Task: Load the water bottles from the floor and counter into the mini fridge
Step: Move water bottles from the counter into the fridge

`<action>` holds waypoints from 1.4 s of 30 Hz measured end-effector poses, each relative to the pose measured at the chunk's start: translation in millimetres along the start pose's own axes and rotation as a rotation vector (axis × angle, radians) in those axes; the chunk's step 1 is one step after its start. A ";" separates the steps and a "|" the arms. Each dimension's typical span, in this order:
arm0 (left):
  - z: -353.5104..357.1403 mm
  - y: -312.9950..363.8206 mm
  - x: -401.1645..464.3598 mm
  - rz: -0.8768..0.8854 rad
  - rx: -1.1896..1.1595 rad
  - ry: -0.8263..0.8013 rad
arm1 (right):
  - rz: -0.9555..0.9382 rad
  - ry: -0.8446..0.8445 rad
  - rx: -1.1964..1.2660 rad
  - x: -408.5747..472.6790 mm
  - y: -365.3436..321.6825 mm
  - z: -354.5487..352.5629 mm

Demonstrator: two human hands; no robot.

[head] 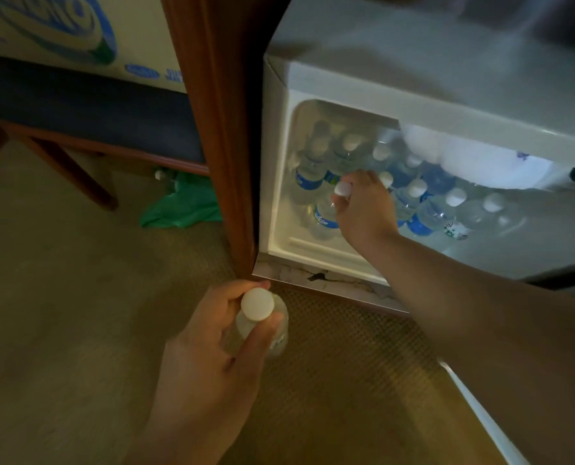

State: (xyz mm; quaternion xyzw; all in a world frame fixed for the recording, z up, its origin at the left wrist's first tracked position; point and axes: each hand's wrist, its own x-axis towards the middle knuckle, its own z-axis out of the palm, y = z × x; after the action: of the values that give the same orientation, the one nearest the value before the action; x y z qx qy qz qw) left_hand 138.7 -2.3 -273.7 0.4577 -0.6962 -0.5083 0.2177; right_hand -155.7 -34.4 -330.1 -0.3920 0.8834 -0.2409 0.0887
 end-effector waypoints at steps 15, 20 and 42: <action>14.3 12.3 59.4 0.102 0.121 -0.044 | -0.011 0.018 -0.063 29.8 2.8 3.9; 27.8 26.2 89.7 0.155 0.250 -0.133 | 0.014 0.019 0.006 18.1 3.4 -7.7; 118.1 63.9 226.2 0.218 0.932 -0.111 | 0.207 -0.306 0.048 -146.7 47.9 -30.4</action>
State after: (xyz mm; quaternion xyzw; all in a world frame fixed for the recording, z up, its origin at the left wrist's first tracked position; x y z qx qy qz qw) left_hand -88.6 -132.3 -298.3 0.4031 -0.9044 -0.1400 0.0040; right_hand -98.0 111.9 -332.1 -0.3287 0.8893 -0.1887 0.2558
